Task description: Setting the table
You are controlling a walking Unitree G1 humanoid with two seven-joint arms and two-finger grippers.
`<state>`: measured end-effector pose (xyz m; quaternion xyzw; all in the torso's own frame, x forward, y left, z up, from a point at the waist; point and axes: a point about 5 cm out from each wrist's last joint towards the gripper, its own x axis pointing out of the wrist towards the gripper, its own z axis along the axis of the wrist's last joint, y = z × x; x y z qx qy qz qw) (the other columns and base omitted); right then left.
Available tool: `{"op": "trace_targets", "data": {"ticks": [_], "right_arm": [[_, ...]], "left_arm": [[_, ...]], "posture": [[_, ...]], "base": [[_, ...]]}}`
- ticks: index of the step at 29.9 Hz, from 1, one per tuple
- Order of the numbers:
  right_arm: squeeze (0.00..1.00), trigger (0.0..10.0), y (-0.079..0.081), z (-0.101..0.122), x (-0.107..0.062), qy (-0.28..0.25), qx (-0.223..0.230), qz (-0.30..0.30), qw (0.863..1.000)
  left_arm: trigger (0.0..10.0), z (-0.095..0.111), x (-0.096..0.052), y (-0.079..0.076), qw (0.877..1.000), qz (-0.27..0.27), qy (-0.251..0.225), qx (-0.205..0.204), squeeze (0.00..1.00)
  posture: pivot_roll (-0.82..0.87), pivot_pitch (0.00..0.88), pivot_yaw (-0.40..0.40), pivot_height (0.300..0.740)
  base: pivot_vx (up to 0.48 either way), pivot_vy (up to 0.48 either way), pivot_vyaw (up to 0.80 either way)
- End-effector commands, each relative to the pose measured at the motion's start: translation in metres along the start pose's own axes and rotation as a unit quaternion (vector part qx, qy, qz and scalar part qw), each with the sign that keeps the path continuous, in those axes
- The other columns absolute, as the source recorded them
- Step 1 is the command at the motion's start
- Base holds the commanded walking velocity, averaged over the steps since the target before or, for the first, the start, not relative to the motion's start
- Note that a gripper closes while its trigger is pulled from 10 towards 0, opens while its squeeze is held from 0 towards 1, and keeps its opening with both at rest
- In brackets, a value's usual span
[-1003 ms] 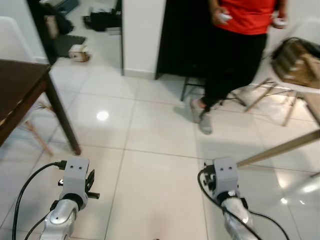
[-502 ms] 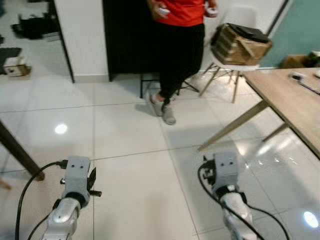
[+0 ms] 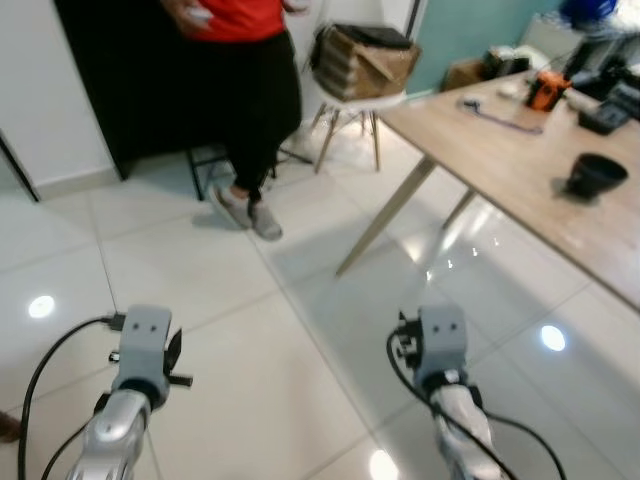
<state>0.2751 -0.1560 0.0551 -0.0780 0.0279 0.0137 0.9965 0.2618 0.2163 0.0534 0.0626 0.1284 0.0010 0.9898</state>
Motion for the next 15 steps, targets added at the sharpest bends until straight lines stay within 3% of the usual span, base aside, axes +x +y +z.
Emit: {"op": "trace_targets", "data": {"ticks": [1,6,15], "right_arm": [[0.0,10.0,-0.005,-0.002,-0.001,0.003,-0.003,-0.005,1.0],[0.0,10.0,-0.016,0.007,0.004,-0.005,-0.025,0.01,1.0],[0.0,10.0,-0.023,0.007,0.005,-0.005,-0.03,0.001,1.0]], "left_arm": [[10.0,-0.005,-0.002,-0.004,1.0,-0.006,0.007,0.001,0.0],[10.0,-0.008,0.0,-0.012,1.0,0.004,0.002,-0.017,0.0],[10.0,-0.009,-0.001,-0.014,1.0,0.005,0.001,-0.021,0.0]], "posture": [[-0.03,0.048,0.019,0.74],[-0.07,0.061,-0.051,0.74],[-0.05,0.064,-0.029,0.74]], "base": [[0.0,0.0,-0.8],[0.0,0.0,-0.8],[0.0,0.0,-0.8]]}}
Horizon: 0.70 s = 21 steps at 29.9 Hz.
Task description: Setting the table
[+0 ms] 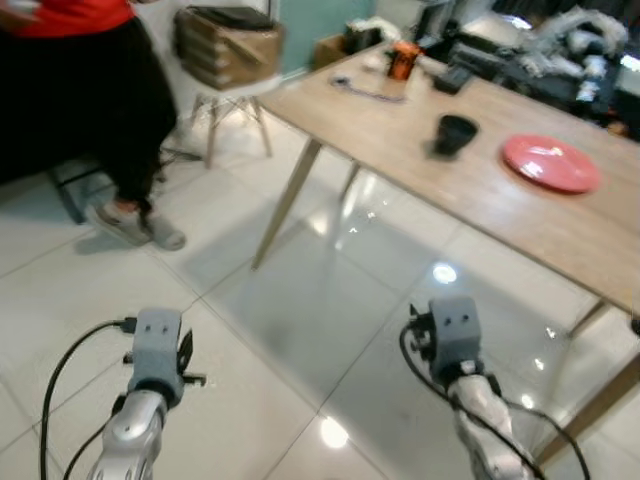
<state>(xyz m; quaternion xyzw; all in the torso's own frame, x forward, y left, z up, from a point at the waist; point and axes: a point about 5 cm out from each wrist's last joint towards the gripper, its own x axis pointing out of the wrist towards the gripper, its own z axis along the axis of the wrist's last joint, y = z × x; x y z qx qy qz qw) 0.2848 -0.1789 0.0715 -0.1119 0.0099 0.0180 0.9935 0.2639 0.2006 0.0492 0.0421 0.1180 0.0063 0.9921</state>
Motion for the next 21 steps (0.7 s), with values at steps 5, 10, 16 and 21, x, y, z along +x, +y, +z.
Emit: {"op": "trace_targets", "data": {"ticks": [5,10,16,21], "right_arm": [[0.0,10.0,0.01,-0.007,-0.002,0.011,0.022,-0.013,1.0],[0.0,10.0,0.016,-0.005,0.002,0.006,0.038,-0.031,0.999],[0.0,10.0,0.017,-0.004,0.004,0.003,0.043,-0.036,0.998],[0.0,10.0,0.014,-0.003,0.005,-0.002,0.041,-0.039,0.998]], "left_arm": [[10.0,-0.005,-0.003,0.005,1.0,-0.011,0.011,0.017,0.0],[10.0,0.003,-0.001,0.01,0.999,-0.026,0.009,0.035,0.0],[10.0,0.007,0.002,0.016,0.999,-0.027,0.006,0.042,0.0],[10.0,0.01,0.002,0.015,0.999,-0.026,0.002,0.041,0.0]], "posture": [[-0.02,0.053,0.029,0.74],[-0.01,0.047,0.07,0.74],[0.01,0.043,0.087,0.74],[0.01,0.044,0.082,0.74]], "base": [[0.0,0.0,-0.8],[0.0,0.0,-0.8],[0.0,0.0,-0.8],[0.0,0.0,-0.8]]}}
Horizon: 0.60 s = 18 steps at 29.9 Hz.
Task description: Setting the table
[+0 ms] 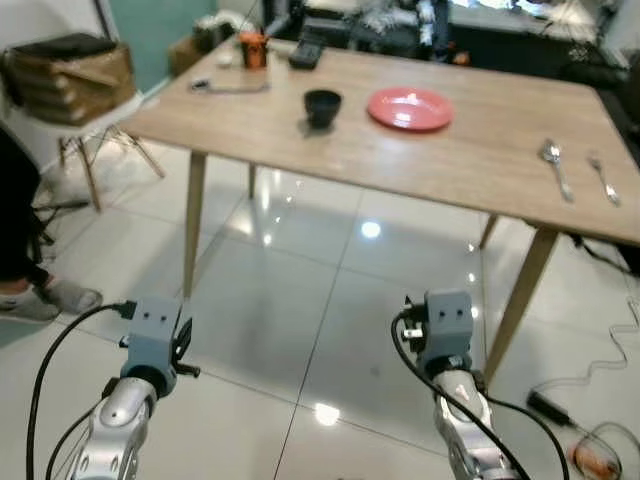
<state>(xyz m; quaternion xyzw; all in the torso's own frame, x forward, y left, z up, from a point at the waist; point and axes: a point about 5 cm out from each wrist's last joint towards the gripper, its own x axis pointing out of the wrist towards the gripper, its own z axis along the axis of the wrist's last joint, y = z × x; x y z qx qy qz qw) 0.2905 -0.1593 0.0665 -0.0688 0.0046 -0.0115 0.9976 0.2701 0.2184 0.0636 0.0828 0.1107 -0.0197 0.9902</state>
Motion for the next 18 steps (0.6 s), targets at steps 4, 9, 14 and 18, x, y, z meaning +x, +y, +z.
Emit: {"op": "trace_targets", "data": {"ticks": [4,9,14,18], "right_arm": [[0.0,10.0,-0.01,0.01,0.004,-0.021,0.003,-0.017,1.0],[0.0,10.0,-0.014,0.037,0.013,-0.071,0.019,-0.039,0.997],[0.0,10.0,-0.015,0.092,0.024,-0.169,0.079,-0.054,0.981],[0.0,10.0,-0.012,0.113,0.028,-0.201,0.087,-0.043,0.975]], "left_arm": [[10.0,0.005,-0.001,-0.005,1.0,-0.004,-0.004,-0.008,0.0],[10.0,0.033,0.001,0.001,0.998,0.009,-0.05,-0.019,0.0],[10.0,0.083,0.009,0.016,0.989,0.046,-0.135,-0.03,0.0],[10.0,0.104,0.013,0.018,0.983,0.055,-0.17,-0.031,0.0]], "posture": [[0.02,0.043,0.079,0.74],[0.02,0.04,0.075,0.74],[0.03,0.028,0.058,0.74],[0.03,0.023,0.054,0.74]], "base": [[0.0,0.0,-0.8],[0.0,0.0,-0.8],[0.076,0.048,-0.1],[0.388,0.27,0.0]]}}
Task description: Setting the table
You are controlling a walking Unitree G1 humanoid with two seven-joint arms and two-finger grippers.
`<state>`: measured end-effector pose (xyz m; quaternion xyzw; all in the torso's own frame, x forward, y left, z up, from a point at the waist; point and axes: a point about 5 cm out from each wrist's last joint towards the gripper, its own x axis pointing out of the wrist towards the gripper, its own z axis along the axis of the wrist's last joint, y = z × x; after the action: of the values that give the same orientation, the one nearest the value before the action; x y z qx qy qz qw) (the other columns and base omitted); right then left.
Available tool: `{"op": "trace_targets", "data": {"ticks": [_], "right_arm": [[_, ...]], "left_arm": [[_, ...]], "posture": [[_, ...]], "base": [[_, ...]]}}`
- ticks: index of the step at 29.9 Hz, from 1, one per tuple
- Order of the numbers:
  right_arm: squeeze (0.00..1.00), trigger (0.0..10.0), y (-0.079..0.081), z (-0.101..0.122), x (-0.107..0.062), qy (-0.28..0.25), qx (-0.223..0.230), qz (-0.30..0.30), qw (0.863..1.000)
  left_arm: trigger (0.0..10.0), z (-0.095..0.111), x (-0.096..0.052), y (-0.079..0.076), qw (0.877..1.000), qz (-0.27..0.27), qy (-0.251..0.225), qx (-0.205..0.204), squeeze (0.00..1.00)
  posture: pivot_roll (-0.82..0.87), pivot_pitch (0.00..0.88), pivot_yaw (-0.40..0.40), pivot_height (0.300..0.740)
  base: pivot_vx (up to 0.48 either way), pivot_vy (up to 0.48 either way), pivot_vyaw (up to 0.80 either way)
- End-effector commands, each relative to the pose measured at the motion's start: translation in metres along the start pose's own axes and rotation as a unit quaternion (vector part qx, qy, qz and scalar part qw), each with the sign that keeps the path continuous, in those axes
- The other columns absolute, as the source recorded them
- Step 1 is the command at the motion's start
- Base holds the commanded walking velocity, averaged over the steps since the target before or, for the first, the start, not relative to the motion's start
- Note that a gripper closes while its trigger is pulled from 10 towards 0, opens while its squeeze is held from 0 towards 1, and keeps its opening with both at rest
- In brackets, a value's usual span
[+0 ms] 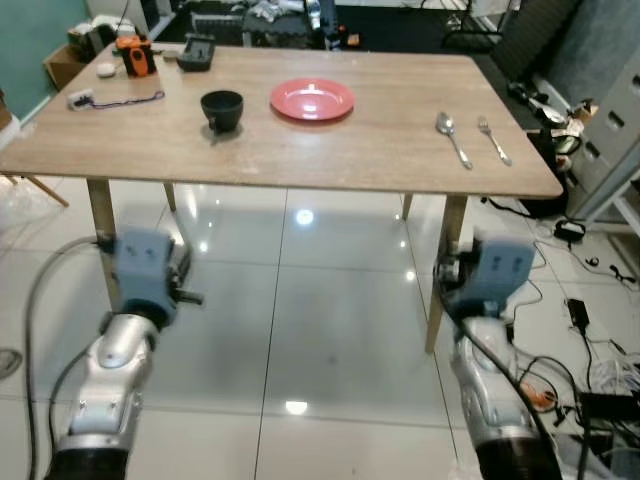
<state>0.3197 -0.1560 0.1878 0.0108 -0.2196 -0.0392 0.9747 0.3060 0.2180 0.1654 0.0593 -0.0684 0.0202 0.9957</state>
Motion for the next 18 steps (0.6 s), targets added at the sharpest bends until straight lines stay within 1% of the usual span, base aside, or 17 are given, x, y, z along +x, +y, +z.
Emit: {"op": "trace_targets", "data": {"ticks": [1,3,6,15,18], "right_arm": [[0.0,10.0,0.0032,-0.0003,-0.0006,0.012,0.01,0.004,1.0],[0.0,10.0,0.0041,0.0009,-0.0002,0.011,0.012,0.006,1.0],[0.0,10.0,0.0044,0.0004,-0.0008,0.013,0.011,0.007,1.0],[0.0,10.0,0.0018,-0.0064,-0.0063,0.042,0.007,0.004,0.999],[0.0,10.0,-0.0001,-0.0082,-0.0066,0.049,0.014,-0.002,0.999]], "left_arm": [[10.0,0.0062,0.0029,-0.0014,1.0,0.001,-0.003,-0.006,0.0],[10.0,0.0081,0.0031,-0.0021,1.0,0.0,-0.005,-0.006,0.0],[10.0,0.0086,0.0024,-0.0028,1.0,0.0,-0.005,-0.008,0.0],[10.0,0.0075,0.0008,-0.0055,1.0,0.002,0.002,-0.011,0.0],[10.0,0.0075,0.0011,-0.006,1.0,0.001,0.003,-0.011,0.0]], "posture": [[0.03,0.023,0.054,0.74],[0.03,0.02,0.052,0.74],[0.03,0.02,0.05,0.74],[0.03,0.019,0.046,0.74],[0.03,0.018,0.048,0.74]], "base": [[0.405,0.255,0.0],[0.412,0.244,0.0],[0.424,0.0,0.0],[0.448,0.0,0.0],[0.461,0.0,-0.77]]}}
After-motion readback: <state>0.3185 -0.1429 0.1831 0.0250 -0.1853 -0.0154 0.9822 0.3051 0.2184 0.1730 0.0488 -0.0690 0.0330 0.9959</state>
